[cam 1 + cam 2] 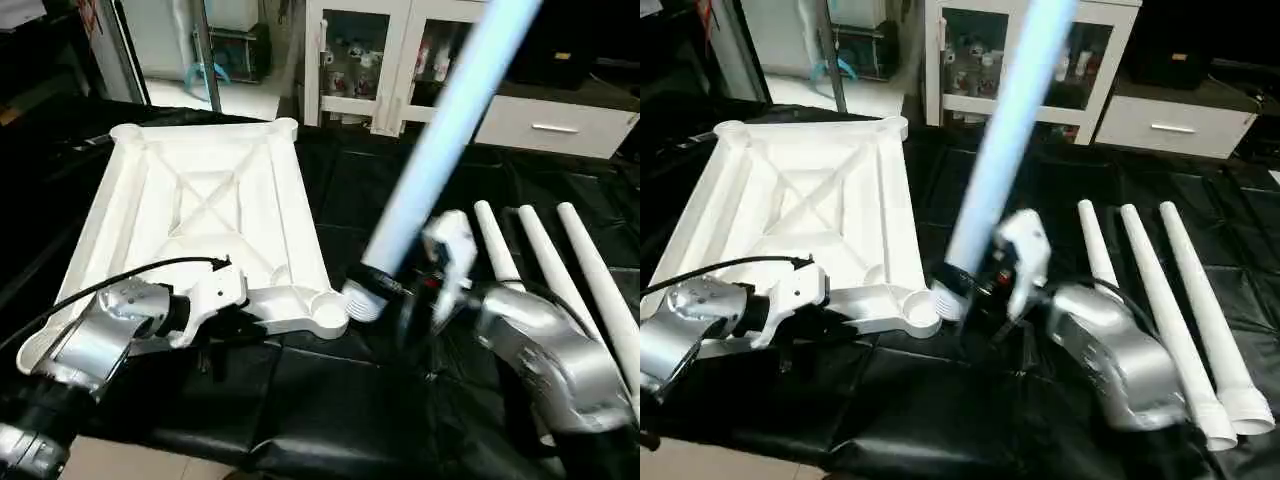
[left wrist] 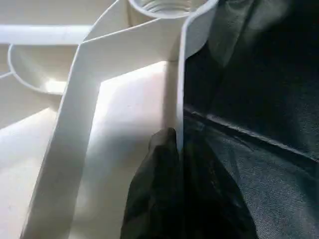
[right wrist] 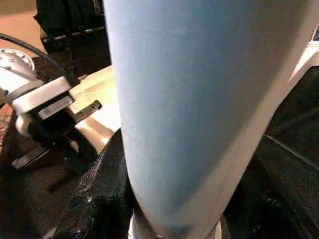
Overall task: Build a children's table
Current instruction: Insert table leg to table base
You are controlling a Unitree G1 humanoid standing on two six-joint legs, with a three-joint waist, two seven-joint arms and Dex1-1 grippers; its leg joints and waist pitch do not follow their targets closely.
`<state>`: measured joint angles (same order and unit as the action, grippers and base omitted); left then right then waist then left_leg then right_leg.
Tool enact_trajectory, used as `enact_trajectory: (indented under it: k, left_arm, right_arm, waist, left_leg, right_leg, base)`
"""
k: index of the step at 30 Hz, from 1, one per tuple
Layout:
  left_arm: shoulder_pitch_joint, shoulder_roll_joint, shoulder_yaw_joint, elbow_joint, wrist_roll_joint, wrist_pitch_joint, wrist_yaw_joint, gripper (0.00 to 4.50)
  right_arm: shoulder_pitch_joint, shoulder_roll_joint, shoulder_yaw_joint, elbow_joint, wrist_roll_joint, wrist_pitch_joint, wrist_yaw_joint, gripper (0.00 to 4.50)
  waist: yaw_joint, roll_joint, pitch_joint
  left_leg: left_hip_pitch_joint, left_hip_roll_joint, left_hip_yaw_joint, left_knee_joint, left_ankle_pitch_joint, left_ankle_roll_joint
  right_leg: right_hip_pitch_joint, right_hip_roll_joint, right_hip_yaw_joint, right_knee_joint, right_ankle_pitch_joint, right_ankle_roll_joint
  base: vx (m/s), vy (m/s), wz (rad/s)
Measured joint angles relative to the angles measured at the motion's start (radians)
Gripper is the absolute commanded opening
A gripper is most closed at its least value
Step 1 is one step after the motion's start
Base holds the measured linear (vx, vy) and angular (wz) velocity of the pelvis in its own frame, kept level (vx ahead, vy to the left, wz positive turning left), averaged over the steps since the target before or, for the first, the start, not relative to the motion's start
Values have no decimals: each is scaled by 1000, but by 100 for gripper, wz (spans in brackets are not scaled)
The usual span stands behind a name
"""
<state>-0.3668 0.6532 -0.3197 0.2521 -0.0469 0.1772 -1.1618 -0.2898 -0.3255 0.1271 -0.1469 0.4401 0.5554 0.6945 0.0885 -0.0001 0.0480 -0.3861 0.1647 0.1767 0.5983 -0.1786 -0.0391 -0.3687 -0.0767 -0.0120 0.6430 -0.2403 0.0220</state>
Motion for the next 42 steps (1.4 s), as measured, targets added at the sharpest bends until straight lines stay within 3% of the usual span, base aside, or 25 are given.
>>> enact_trajectory:
  k: [3,6,14,21,33,42]
  left_arm:
    - [18,-13,-1,-33,8,9,10,1]
    - [31,-32,-1,-67,23,27,26,0]
    - [40,-63,-15,-123,25,87,41,0]
    - [38,-67,-16,-132,30,102,33,0]
    - [41,-79,-34,-169,43,120,32,0]
    - [44,-78,-31,-170,45,121,33,0]
  right_arm:
    - [-17,3,2,20,2,29,3,186]
    - [-31,7,1,38,20,59,4,186]
    - [-32,-44,18,70,23,121,50,186]
    - [-56,-29,13,102,30,132,48,186]
    - [-98,-9,7,207,33,134,74,186]
    - [-99,7,2,235,24,109,79,186]
  waist:
    - [1,-10,-3]
    - [4,-14,-7]
    - [6,-13,-7]
    - [6,-13,-7]
    - [18,-15,-8]
    - [16,-16,-8]
  left_leg:
    - [0,0,2,-3,0,0]
    - [1,0,3,-3,0,0]
    - [1,0,17,-7,0,1]
    - [0,0,19,-7,0,1]
    - [-2,-1,25,-7,0,4]
    - [-2,-1,25,-7,0,5]
  right_leg:
    - [0,-1,0,-2,-1,1]
    - [1,-1,0,-4,-1,1]
    - [0,-9,1,-6,-2,3]
    - [1,-9,0,-7,-2,3]
    - [2,-13,-1,-12,-2,3]
    - [2,-13,-1,-12,-2,3]
  base:
    - [0,0,0]
    - [0,0,0]
    - [0,0,0]
    - [0,0,0]
    - [0,0,0]
    - [0,0,0]
